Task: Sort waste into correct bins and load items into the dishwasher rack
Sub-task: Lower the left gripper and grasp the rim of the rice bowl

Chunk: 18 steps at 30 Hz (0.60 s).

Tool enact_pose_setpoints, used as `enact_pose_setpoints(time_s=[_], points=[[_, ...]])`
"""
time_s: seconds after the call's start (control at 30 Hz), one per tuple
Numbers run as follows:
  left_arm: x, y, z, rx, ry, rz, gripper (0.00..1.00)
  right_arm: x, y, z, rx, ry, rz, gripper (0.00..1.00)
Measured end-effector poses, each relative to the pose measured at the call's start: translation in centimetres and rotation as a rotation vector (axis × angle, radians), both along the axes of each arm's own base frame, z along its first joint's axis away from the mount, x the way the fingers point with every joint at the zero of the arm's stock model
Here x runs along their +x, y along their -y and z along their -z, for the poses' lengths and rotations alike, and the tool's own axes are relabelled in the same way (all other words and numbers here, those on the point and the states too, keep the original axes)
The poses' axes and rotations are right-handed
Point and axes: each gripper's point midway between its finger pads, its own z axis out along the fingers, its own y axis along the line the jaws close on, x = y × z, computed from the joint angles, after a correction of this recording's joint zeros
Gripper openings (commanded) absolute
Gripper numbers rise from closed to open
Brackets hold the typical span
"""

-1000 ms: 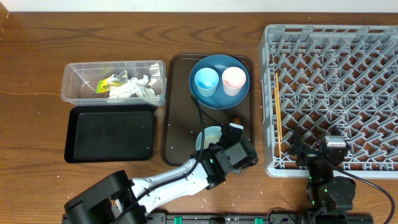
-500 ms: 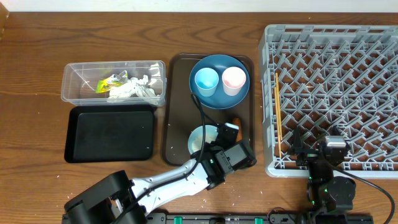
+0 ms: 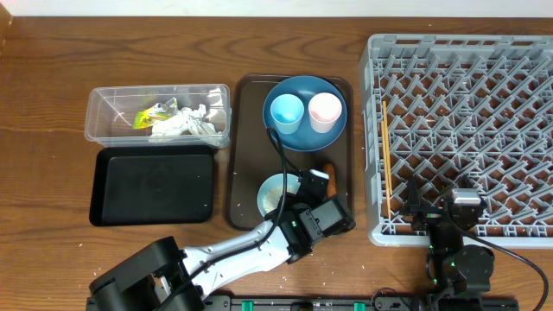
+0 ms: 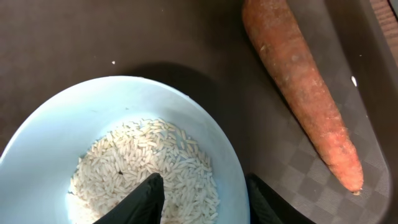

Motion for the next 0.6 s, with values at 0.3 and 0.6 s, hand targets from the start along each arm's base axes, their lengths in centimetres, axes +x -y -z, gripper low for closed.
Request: enact_pose_setpoints(time_s=[0.3,0.6], points=[[-0.12,-0.12,0.06,0.010,-0.002,0.004,0.31,0.00,0.00,0.00,0.000,0.000,0.000,0.99],[-0.58,-0.84,0.43,0.044,-0.025,0.005,0.25,0.00,0.00,0.00,0.000,0.000,0.000,0.99]])
